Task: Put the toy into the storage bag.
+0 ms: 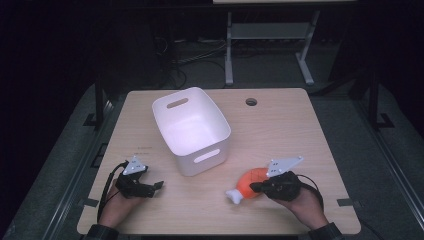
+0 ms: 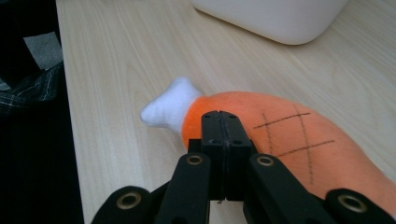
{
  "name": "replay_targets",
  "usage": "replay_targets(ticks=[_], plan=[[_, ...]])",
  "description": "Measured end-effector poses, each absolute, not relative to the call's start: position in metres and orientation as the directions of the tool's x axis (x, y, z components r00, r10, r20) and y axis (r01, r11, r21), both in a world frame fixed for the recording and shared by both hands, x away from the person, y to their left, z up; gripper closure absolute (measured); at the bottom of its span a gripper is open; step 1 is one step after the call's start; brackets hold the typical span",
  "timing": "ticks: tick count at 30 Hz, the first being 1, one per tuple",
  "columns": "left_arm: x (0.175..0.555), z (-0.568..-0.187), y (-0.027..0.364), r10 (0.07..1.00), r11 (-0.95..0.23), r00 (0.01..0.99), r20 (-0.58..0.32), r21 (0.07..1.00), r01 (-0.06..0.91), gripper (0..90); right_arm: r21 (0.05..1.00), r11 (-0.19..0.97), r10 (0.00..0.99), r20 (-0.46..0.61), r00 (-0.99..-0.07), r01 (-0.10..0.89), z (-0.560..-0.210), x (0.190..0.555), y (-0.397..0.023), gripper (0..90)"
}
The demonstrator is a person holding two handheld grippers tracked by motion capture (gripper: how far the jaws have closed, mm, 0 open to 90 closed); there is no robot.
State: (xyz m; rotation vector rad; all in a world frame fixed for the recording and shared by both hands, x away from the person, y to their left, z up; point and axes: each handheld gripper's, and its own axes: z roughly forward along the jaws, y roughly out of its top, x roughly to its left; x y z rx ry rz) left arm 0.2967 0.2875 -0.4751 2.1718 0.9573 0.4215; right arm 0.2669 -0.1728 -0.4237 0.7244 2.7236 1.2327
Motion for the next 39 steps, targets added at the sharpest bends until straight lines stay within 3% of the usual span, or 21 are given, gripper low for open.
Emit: replay_targets(ticks=[15, 39], plan=[[0.297, -0.475, 0.288, 0.741, -0.470, 0.672, 0.010, 0.723, 0.507, 13.3, 0.709, 0.600, 0.384, 0.151, -0.911, 0.370, -0.434, 0.261, -0.155, 89.4], [0.297, -0.475, 0.288, 0.740, -0.470, 0.672, 0.009, 0.723, 0.507, 13.2, 0.707, 0.616, 0.371, 0.129, -0.920, 0.347, -0.437, 0.276, -0.137, 89.6]])
